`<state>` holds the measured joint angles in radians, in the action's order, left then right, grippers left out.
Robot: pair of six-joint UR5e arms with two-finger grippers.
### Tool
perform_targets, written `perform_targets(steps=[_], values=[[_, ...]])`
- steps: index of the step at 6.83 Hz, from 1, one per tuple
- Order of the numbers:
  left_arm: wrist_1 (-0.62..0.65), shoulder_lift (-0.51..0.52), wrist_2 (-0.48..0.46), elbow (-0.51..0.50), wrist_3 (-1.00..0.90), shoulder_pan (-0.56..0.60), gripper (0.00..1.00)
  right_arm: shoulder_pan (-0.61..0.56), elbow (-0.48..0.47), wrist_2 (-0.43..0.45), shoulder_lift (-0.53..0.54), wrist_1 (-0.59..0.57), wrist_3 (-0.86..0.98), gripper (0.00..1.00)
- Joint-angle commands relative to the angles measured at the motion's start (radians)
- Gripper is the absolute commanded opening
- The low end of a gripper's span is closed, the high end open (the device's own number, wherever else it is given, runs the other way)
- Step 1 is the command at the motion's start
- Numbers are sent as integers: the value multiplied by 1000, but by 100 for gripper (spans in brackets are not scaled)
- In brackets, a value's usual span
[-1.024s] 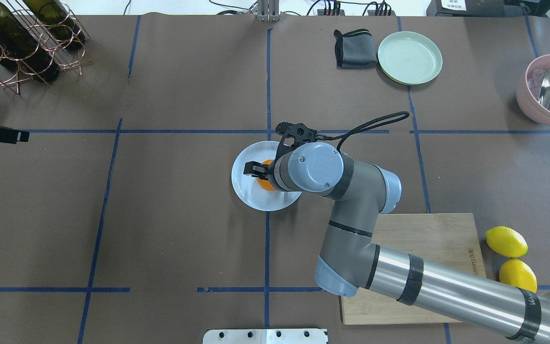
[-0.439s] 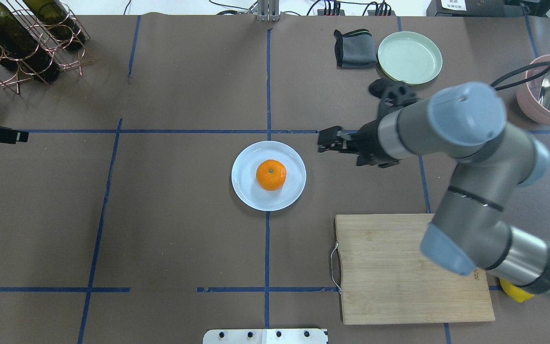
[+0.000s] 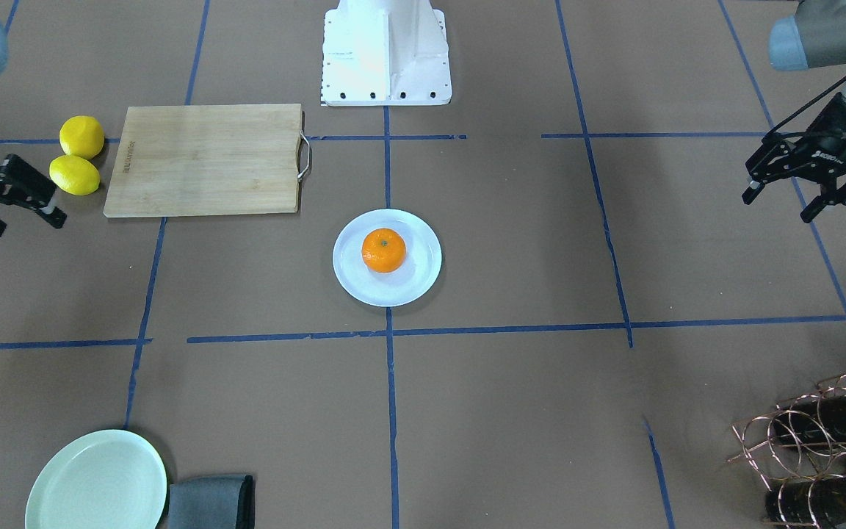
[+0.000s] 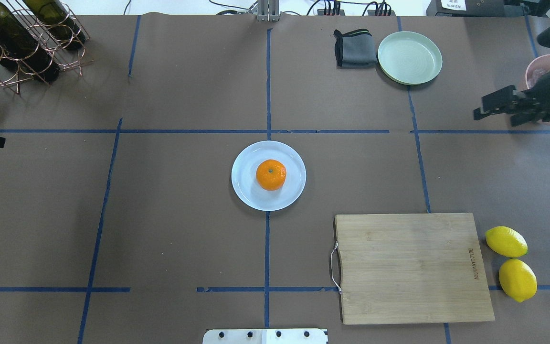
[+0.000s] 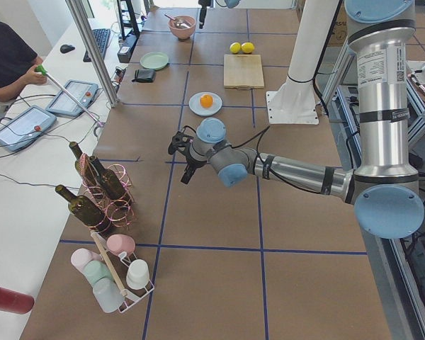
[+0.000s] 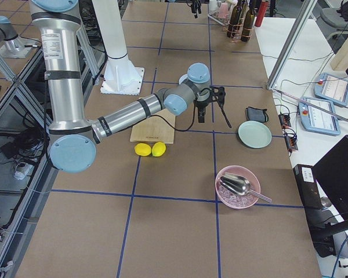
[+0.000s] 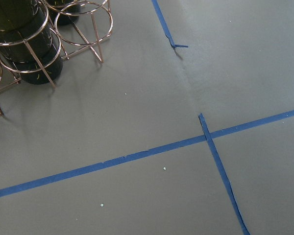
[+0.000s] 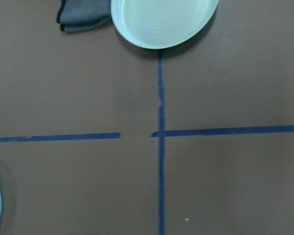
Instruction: Pick orange to plate
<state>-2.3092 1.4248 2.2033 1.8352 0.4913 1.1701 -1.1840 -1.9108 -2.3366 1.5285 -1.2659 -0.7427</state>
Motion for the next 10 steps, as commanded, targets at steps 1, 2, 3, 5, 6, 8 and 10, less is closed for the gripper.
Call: perform_targets(steps=[1,2,3,5,6,8,10], values=[[127,-20,97,-17,-251,164,100,-177,42,-24,56,-201,483,100],[289,-9,183,-17,-343,225,100,-227,50,-21,61,-327,670,100],[432,-6,232,-4,-391,239,100,-279,73,-21,53,-422,847,100],[474,-36,231,10,-396,250,100,-295,79,-24,51,-519,948,100],[475,-38,231,-8,-396,258,100,-296,79,-26,50,-527,935,100],[551,-35,240,28,-398,266,100,-295,81,-23,61,-521,930,100],[748,-23,237,38,-601,365,100,-295,121,-35,53,-515,918,100]])
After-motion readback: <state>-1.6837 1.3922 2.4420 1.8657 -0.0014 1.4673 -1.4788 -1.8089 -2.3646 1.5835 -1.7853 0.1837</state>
